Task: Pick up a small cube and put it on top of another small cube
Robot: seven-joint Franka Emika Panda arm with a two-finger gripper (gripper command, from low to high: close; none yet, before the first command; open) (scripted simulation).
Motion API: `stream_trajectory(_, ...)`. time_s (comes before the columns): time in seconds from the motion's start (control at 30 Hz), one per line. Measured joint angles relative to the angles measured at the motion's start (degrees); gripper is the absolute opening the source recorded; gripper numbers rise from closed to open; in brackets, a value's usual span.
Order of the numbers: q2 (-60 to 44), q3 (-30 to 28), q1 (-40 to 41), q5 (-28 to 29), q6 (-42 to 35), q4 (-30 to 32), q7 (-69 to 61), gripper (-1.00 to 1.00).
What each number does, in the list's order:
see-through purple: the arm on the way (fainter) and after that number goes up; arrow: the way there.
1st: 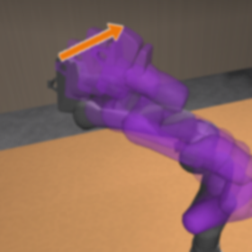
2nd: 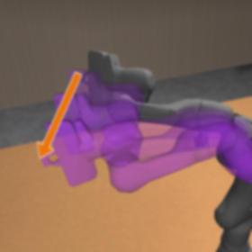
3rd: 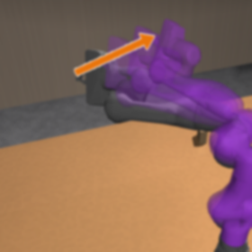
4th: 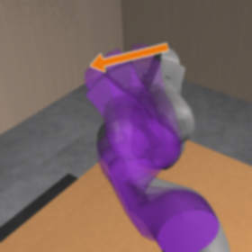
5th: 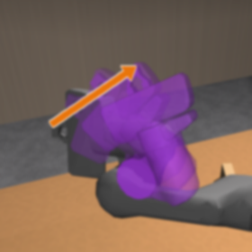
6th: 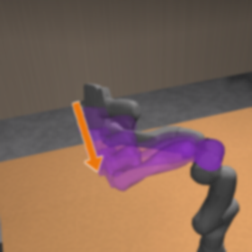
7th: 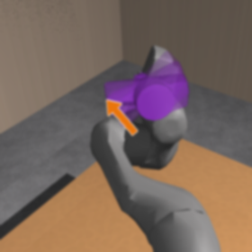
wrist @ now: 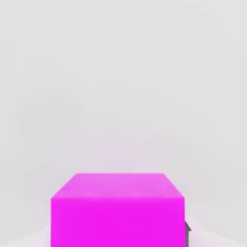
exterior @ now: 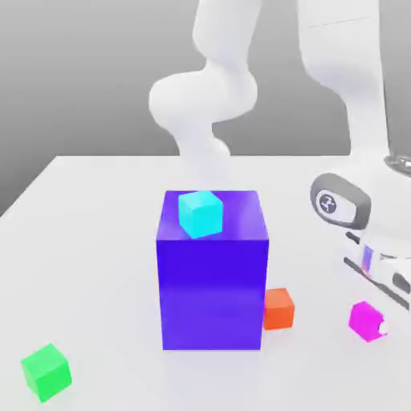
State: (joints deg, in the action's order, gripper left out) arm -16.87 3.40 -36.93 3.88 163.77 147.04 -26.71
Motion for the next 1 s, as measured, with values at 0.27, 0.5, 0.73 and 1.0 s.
stream_trajectory(0.27,7.35,-4.06,6.52,-9.67,-7.32,-3.76,5.66,-1.00)
stream_trajectory(0.5,6.92,-14.86,14.61,-12.89,-10.77,-6.64,18.98,-1.00)
stream_trajectory(0.73,6.09,-25.91,22.73,-15.85,-14.28,-9.46,32.52,-1.00)
stream_trajectory(1.0,1.42,-35.36,31.27,-20.00,-15.56,-11.31,43.33,-1.00)
